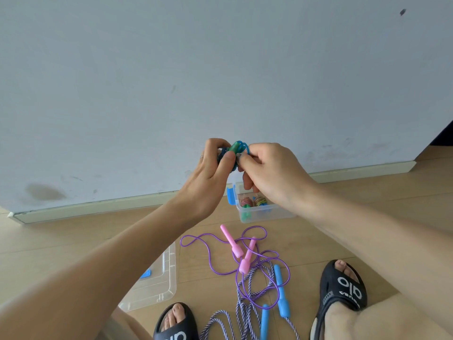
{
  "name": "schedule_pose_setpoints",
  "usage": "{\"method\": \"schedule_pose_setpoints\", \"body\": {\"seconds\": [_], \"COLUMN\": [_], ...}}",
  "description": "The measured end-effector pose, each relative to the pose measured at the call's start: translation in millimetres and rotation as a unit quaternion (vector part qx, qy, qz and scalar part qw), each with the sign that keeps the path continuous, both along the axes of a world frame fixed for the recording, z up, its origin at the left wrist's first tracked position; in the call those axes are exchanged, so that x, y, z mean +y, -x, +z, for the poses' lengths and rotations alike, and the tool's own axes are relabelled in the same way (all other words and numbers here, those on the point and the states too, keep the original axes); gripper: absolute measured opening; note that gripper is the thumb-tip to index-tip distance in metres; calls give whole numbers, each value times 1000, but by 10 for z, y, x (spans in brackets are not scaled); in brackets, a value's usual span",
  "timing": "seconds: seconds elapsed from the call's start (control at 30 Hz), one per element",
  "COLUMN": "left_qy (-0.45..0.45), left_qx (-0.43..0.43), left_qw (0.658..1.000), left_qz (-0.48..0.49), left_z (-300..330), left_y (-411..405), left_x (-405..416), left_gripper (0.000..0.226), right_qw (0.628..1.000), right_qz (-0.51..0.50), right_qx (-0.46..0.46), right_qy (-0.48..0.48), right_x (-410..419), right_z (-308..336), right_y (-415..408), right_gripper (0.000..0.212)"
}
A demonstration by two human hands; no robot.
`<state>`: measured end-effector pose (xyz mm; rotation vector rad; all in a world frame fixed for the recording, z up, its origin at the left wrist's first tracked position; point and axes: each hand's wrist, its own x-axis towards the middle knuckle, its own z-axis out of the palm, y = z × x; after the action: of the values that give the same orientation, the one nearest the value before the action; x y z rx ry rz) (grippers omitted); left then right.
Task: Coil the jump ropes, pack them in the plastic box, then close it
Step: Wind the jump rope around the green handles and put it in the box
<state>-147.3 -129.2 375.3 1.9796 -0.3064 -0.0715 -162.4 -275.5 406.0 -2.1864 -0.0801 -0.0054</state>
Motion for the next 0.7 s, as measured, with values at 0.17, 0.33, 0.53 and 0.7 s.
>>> {"method": "schedule_pose_setpoints", "body": {"seconds": [0.17, 0.33, 0.53, 0.7], "left_qy": [-38, -74, -74, -110], "left_qx": [-40, -58, -58, -85], "left_qw": [998, 995, 995, 990], "left_qz": [-23, -19, -15, -15], "left_z": [30, 37, 29, 36], "left_y": [20, 12, -30, -28], "left_x": [6, 3, -2, -8], "left_gripper": [17, 10, 11, 11], "right_qw": [998, 993, 986, 986], "right_qz": [23, 56, 77, 87], "right_qx": [28, 59, 30, 47], "right_qy": [46, 81, 143, 138], "right_x": [-74, -114, -81, -64], "right_z": [57, 96, 90, 74], "right_y": [-57, -49, -15, -7], "right_gripper": [30, 30, 33, 24]}}
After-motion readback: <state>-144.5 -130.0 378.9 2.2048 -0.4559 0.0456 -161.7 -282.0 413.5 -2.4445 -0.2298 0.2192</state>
